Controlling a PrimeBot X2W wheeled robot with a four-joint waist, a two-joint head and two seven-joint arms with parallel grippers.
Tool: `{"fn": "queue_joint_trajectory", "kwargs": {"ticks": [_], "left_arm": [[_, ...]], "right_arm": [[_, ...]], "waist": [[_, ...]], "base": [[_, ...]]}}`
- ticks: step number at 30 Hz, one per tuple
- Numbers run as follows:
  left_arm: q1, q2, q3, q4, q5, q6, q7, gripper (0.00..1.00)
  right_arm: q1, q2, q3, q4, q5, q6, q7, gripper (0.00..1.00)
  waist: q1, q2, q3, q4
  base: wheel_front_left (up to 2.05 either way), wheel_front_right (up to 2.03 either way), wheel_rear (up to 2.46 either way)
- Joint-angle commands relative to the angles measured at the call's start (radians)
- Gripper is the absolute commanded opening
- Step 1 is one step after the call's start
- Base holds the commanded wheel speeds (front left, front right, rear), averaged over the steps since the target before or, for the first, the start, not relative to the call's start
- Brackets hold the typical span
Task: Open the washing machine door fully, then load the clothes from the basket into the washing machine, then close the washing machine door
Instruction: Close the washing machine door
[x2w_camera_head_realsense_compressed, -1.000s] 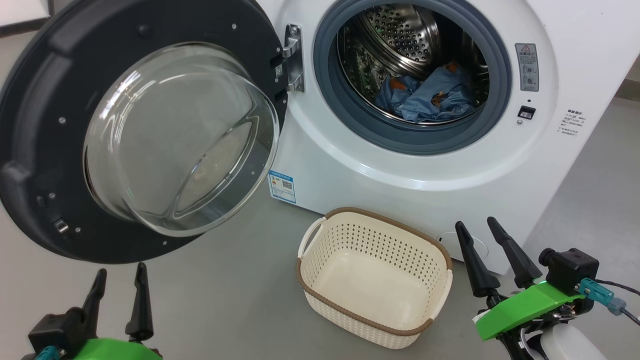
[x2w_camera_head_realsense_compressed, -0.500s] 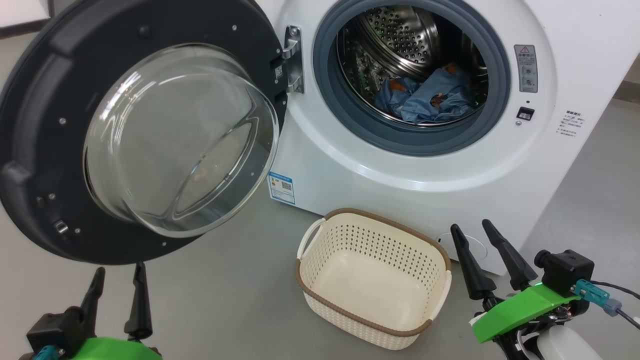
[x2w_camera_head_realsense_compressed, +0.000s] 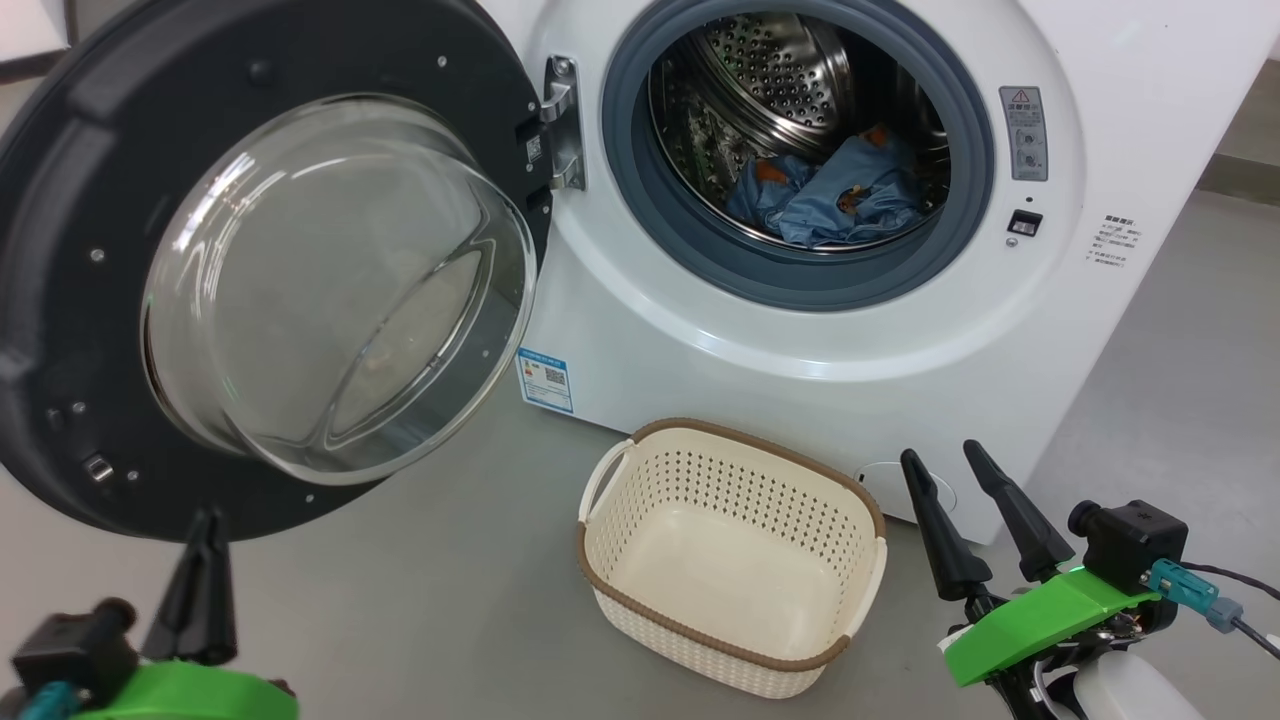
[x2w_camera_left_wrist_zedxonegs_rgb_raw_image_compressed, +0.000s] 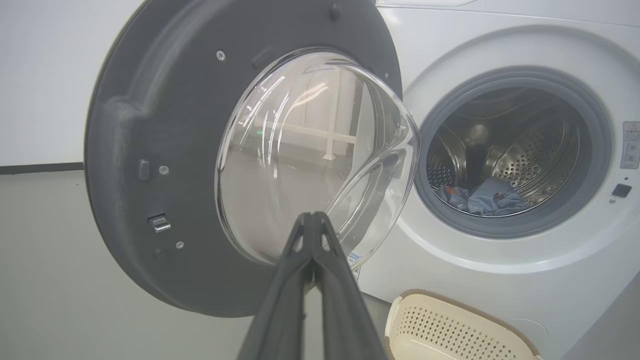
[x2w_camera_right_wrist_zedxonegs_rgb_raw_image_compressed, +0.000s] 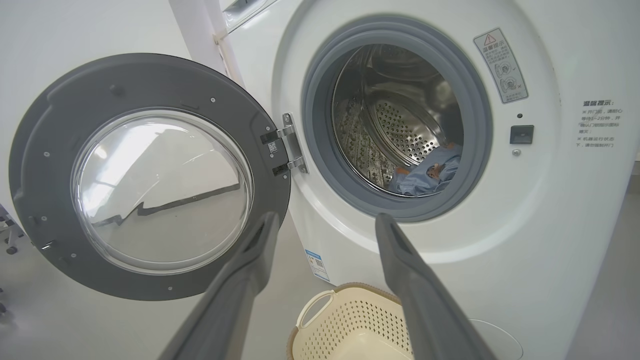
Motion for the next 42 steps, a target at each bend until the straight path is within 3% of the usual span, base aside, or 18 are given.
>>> {"fn": "queue_joint_trajectory", "kwargs": {"ticks": [1,10,16,25,35,42], "left_arm": [[-0.038,0.043,0.051,-0.042,-0.015,-0.002,-0.002,0.00],[-0.192,0.157,0.165,-0.194,-0.092,-0.055,0.026,0.00],[-0.355,0.220,0.303,-0.190,-0.280,-0.119,0.094,0.00],[-0.488,0.262,0.520,0.111,-0.593,-0.168,0.201,0.00],[-0.554,0.317,0.696,0.498,-0.792,-0.215,0.264,0.00],[-0.588,0.357,0.749,0.694,-0.857,-0.240,0.307,0.00]], "right_arm": [[-0.011,-0.009,0.018,-0.020,0.001,0.006,-0.008,1.00],[-0.005,-0.027,0.031,-0.018,-0.001,0.006,-0.008,1.00],[-0.027,-0.058,0.052,-0.011,0.000,0.006,-0.008,1.00],[-0.056,-0.106,0.073,-0.005,-0.002,0.006,-0.008,1.00],[-0.097,-0.145,0.079,-0.014,-0.004,0.006,-0.004,1.00],[-0.111,-0.154,0.079,-0.024,-0.009,0.006,0.001,1.00]], "waist": [[0.0000,0.0000,0.000,-0.003],[0.0000,0.0000,0.007,-0.011],[0.0000,0.0000,0.027,-0.047],[0.0000,0.0000,0.069,-0.119],[0.0000,0.0000,0.123,-0.192],[0.0000,0.0000,0.154,-0.230]], "base": [[0.00,0.00,0.00],[0.00,0.00,0.00],[0.00,0.00,0.00],[0.00,0.00,0.00],[0.00,0.00,0.00],[0.00,0.00,0.00]]}}
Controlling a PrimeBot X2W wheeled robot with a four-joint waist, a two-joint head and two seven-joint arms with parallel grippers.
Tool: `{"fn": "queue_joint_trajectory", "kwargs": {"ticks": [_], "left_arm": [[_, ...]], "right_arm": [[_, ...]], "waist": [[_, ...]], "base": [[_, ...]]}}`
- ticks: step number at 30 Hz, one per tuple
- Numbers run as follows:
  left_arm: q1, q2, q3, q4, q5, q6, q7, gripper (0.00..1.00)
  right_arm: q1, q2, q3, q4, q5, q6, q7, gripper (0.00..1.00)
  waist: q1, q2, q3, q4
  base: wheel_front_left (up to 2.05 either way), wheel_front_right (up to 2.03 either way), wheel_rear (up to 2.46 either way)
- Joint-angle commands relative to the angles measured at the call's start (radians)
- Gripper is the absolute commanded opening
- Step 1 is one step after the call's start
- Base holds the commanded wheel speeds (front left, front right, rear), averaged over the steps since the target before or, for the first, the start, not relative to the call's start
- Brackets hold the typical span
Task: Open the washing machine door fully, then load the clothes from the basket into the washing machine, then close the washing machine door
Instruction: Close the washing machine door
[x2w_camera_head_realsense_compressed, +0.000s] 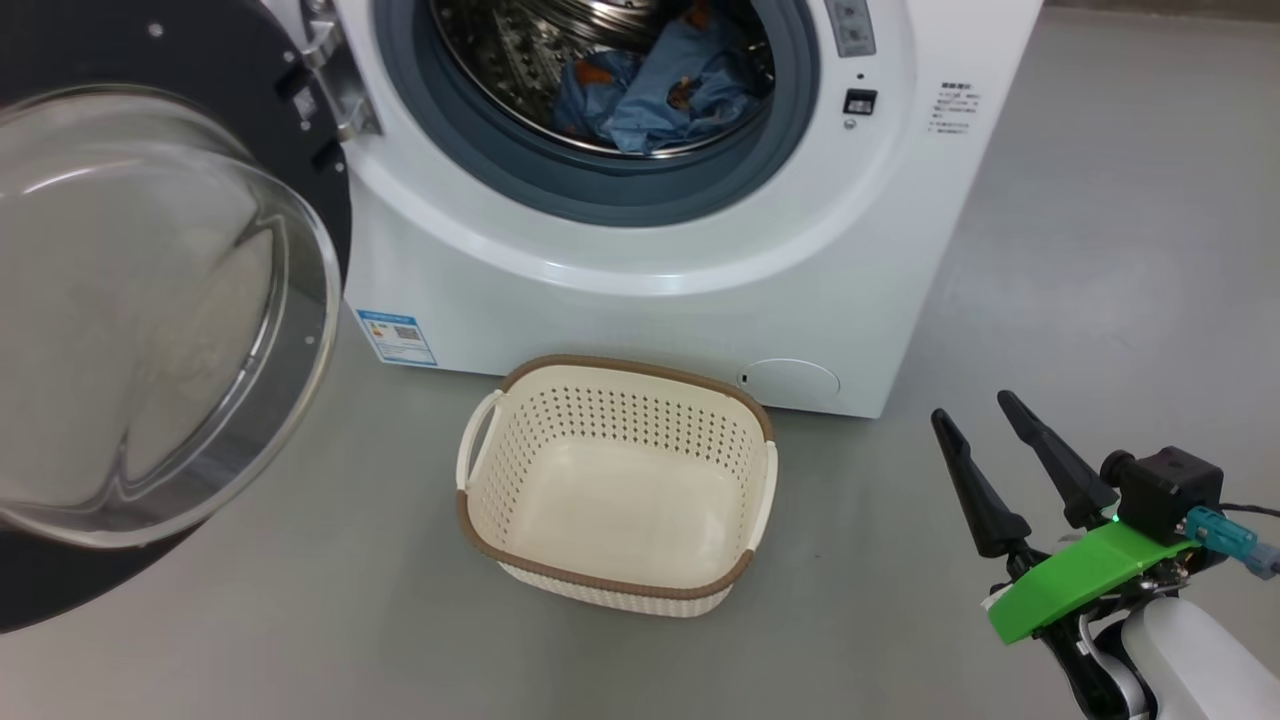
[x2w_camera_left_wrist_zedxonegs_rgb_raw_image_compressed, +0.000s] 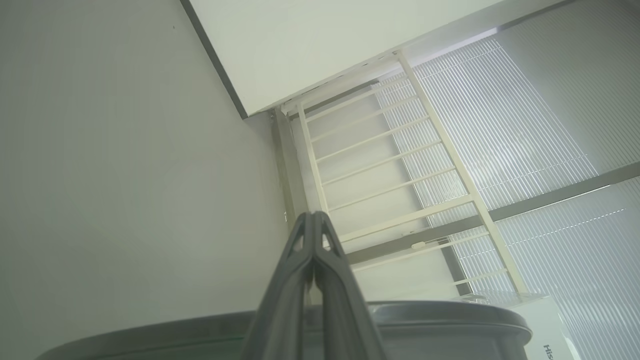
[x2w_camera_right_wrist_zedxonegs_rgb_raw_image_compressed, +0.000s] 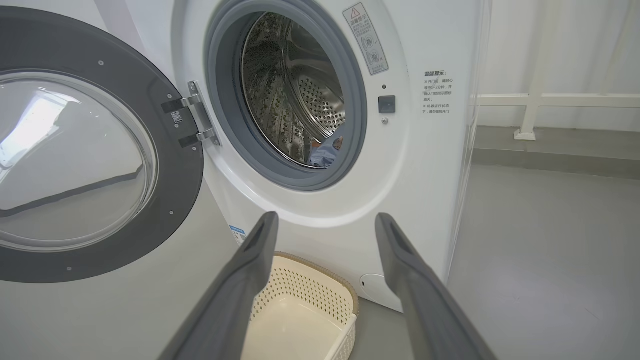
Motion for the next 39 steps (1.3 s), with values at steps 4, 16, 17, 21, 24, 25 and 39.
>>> {"fn": "queue_joint_trajectory", "kwargs": {"ticks": [4,16,17,21,24,25,39], "left_arm": [[-0.046,0.092,0.028,0.044,-0.020,-0.021,0.025,0.00],[-0.074,0.102,0.001,0.156,-0.027,-0.038,0.122,0.00],[-0.072,0.100,-0.005,0.159,-0.028,-0.039,0.146,0.00],[-0.057,0.091,-0.037,0.170,-0.026,-0.041,0.256,0.00],[-0.046,0.086,-0.065,0.169,-0.019,-0.041,0.331,0.00],[-0.041,0.082,-0.074,0.166,-0.017,-0.041,0.358,0.00],[0.050,0.021,-0.159,0.001,-0.039,-0.042,0.671,0.00]], "right_arm": [[-0.030,-0.025,0.009,-0.029,-0.011,0.006,-0.001,1.00],[-0.028,-0.024,-0.008,-0.035,-0.021,0.006,0.007,1.00],[-0.027,-0.022,-0.009,-0.034,-0.021,0.006,0.007,1.00],[-0.016,-0.012,-0.011,-0.026,-0.017,0.006,0.005,1.00],[-0.005,-0.005,-0.013,-0.019,-0.013,0.006,0.002,1.00],[-0.002,-0.003,-0.013,-0.015,-0.012,0.006,0.001,1.00],[0.031,0.034,-0.012,0.014,0.014,0.006,-0.010,1.00]], "waist": [[-0.0001,0.0000,0.025,-0.027],[-0.0001,0.0000,0.030,-0.033],[-0.0001,0.0000,0.027,-0.032],[-0.0001,0.0000,0.003,-0.023],[-0.0001,0.0000,-0.018,-0.013],[-0.0001,0.0000,-0.024,-0.009],[-0.0001,0.0000,-0.093,0.045]], "base": [[0.00,0.00,0.00],[0.00,0.00,0.00],[0.00,0.00,0.00],[0.00,0.00,0.00],[0.00,0.00,0.00],[0.00,0.00,0.00],[0.00,0.00,0.00]]}}
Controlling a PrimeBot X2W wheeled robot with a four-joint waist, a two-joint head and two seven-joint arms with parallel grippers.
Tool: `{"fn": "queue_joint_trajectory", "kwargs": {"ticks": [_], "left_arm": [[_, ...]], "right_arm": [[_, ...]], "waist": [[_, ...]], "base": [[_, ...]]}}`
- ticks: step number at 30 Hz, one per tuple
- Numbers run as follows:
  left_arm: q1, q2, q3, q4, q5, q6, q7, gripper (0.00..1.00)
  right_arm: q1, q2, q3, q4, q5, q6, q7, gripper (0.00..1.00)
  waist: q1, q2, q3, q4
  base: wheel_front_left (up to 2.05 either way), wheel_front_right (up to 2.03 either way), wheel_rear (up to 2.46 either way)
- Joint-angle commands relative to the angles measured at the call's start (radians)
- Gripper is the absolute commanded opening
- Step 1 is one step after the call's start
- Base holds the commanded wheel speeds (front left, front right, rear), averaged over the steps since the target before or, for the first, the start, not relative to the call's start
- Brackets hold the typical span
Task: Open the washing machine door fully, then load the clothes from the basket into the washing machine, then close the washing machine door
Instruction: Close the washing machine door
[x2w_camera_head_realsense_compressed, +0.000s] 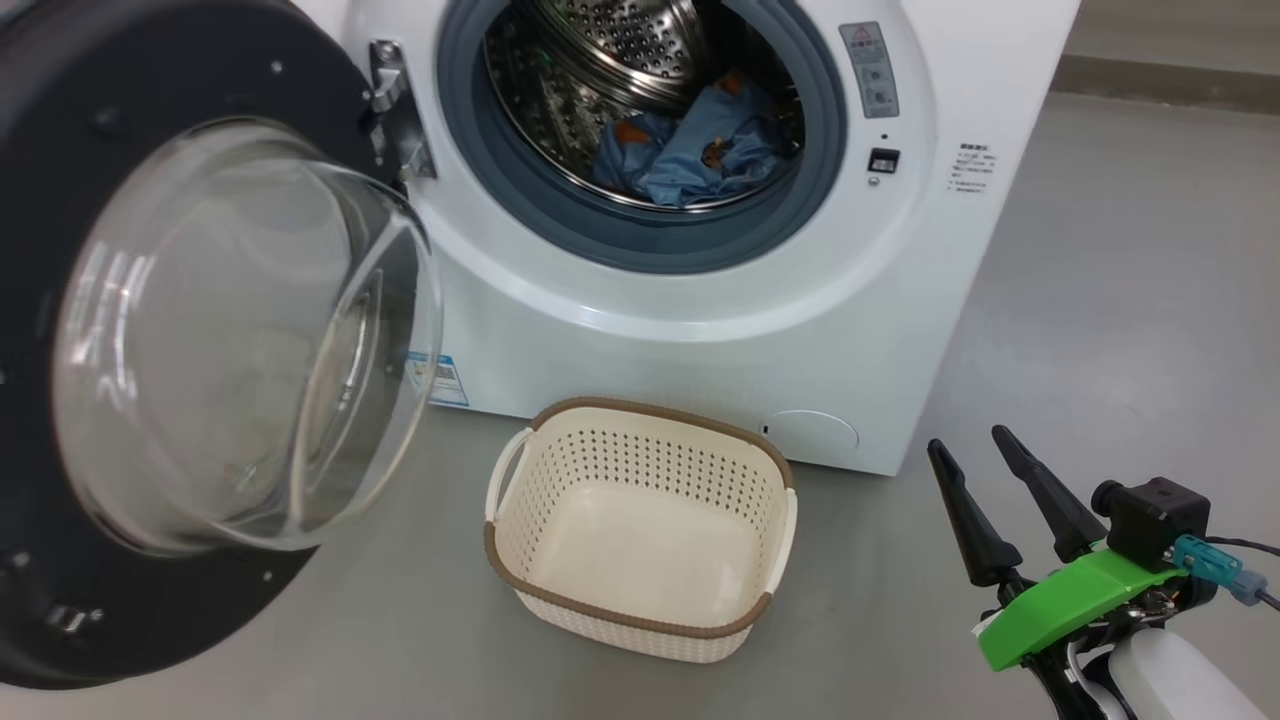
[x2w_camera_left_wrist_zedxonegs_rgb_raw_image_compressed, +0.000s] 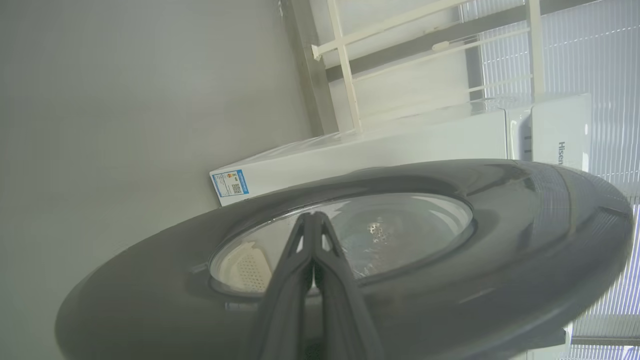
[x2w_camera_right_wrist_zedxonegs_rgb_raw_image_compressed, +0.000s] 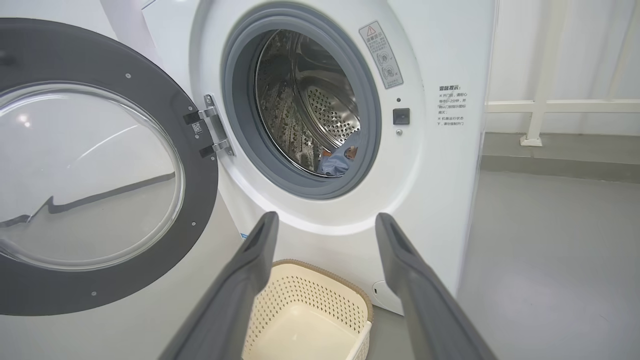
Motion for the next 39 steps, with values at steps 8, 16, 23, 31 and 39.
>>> {"fn": "queue_joint_trajectory", "kwargs": {"ticks": [8,16,23,31,39], "left_arm": [[0.072,-0.009,-0.019,-0.191,-0.061,0.011,0.196,0.00],[0.191,-0.079,-0.055,-0.461,-0.095,0.105,0.325,0.00],[0.312,-0.157,-0.093,-0.775,-0.121,0.218,0.390,0.00],[0.378,-0.242,-0.116,-0.969,-0.134,0.292,0.377,0.00],[0.403,-0.286,-0.132,-1.045,-0.115,0.310,0.343,0.00]], "right_arm": [[0.004,0.025,0.005,-0.021,0.014,0.006,-0.013,1.00],[0.019,0.057,-0.012,-0.032,0.010,0.006,-0.013,1.00],[0.022,0.075,-0.027,-0.041,0.005,0.006,-0.013,1.00],[0.024,0.083,-0.031,-0.044,0.000,0.006,-0.013,1.00],[0.025,0.082,-0.029,-0.045,-0.002,0.006,-0.013,1.00]], "waist": [[0.0000,0.0000,-0.037,0.025],[0.0000,0.0000,-0.048,0.009],[0.0000,0.0000,-0.049,-0.042],[0.0000,0.0000,-0.049,-0.130],[0.0000,0.0000,-0.041,-0.229]], "base": [[0.00,0.00,0.00],[0.00,0.00,0.00],[0.00,0.00,0.00],[0.00,0.00,0.00],[0.00,0.00,0.00]]}}
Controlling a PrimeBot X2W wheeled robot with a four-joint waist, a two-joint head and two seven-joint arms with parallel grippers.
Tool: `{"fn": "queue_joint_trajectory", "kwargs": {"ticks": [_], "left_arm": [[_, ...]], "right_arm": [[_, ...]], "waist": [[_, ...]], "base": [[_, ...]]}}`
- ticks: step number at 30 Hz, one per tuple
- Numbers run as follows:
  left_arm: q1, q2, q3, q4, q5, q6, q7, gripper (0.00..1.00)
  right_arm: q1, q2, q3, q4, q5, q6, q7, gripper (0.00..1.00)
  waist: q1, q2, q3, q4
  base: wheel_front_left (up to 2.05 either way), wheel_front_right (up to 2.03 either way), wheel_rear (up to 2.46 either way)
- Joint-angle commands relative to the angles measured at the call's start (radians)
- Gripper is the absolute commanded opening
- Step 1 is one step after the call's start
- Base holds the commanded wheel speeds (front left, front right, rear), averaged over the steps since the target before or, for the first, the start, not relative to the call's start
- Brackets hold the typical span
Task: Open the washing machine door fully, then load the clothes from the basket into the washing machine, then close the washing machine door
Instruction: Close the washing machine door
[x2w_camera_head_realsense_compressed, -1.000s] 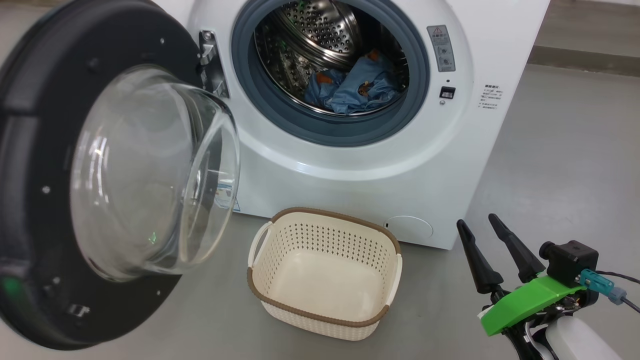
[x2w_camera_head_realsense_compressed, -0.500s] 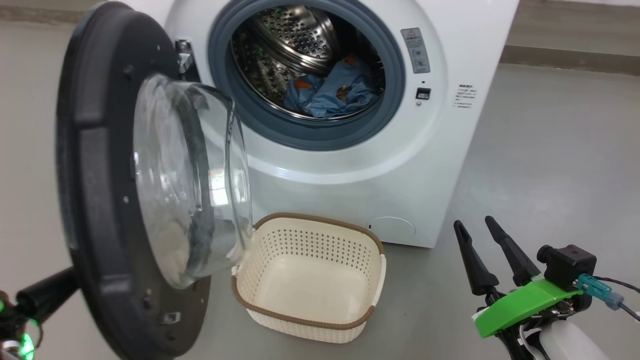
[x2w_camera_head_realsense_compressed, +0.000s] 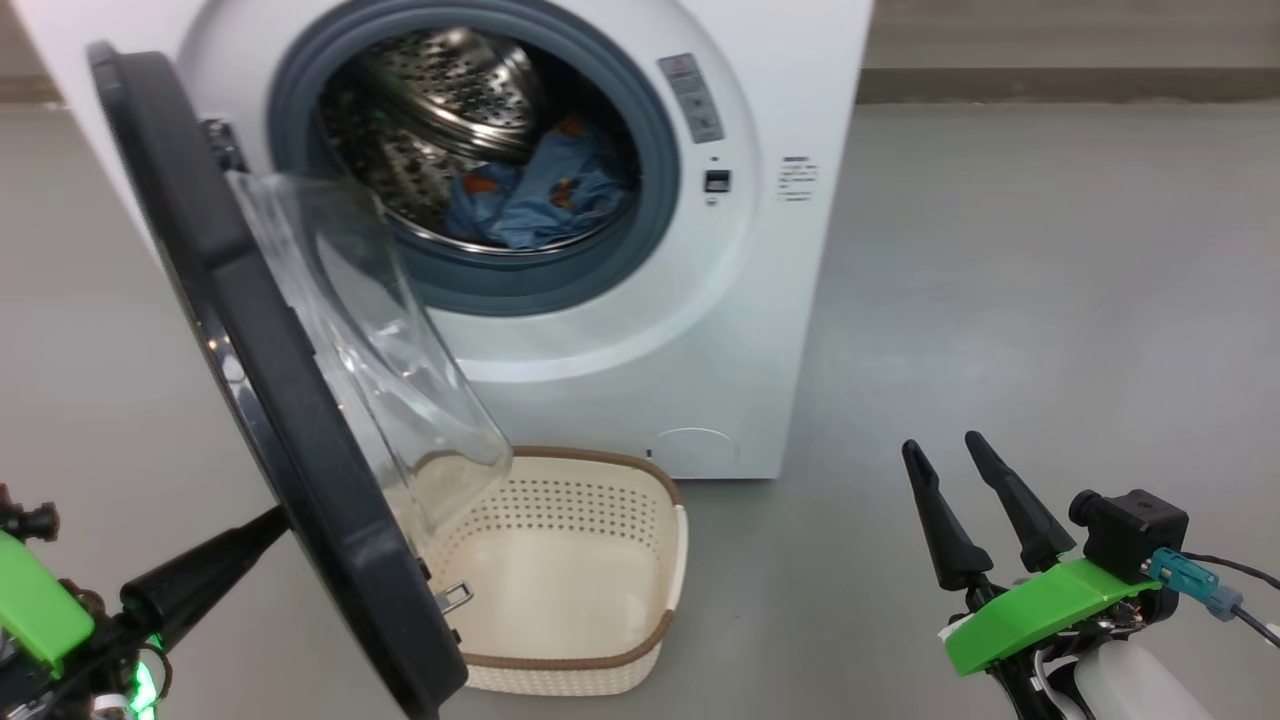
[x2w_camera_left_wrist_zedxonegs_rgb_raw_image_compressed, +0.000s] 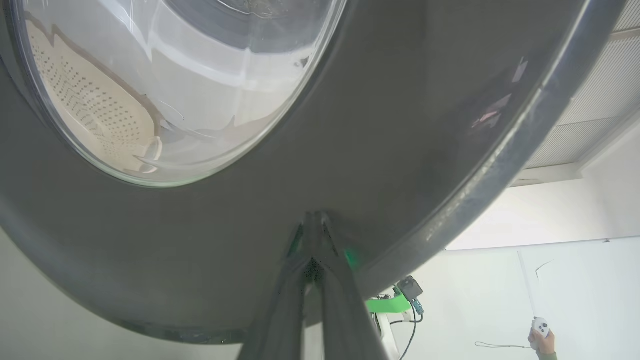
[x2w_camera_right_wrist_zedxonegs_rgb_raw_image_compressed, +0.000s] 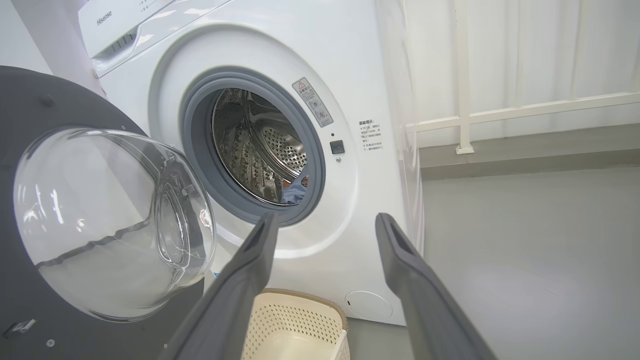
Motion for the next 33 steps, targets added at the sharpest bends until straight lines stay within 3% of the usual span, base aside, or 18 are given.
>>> {"fn": "queue_joint_trajectory", "kwargs": {"ticks": [1,8,17,24,33], "left_arm": [[-0.027,0.018,0.028,-0.033,0.005,-0.002,-0.005,0.00],[-0.052,-0.034,0.020,-0.032,0.024,-0.010,-0.068,0.00],[-0.086,-0.054,0.022,0.010,0.032,-0.049,-0.102,0.00],[-0.102,-0.058,0.020,0.025,0.034,-0.064,-0.109,0.00],[-0.102,-0.051,0.012,0.001,0.084,-0.086,-0.145,0.00]], "right_arm": [[0.001,-0.007,0.014,-0.026,0.000,0.006,-0.012,1.00],[-0.006,-0.009,0.024,-0.024,0.001,0.006,-0.012,1.00],[-0.012,-0.014,0.025,-0.026,0.001,0.006,-0.012,1.00],[-0.016,-0.016,0.019,-0.024,0.001,0.006,-0.012,1.00],[-0.011,-0.009,0.009,-0.027,-0.006,0.006,-0.012,1.00]], "waist": [[0.0000,0.0000,0.006,-0.058],[0.0000,0.0000,0.015,-0.140],[0.0000,0.0000,0.032,-0.211],[0.0000,0.0000,0.033,-0.217],[0.0000,0.0000,0.028,-0.176]], "base": [[0.00,0.00,0.00],[0.00,0.00,0.00],[0.00,0.00,0.00],[0.00,0.00,0.00],[0.00,0.00,0.00]]}}
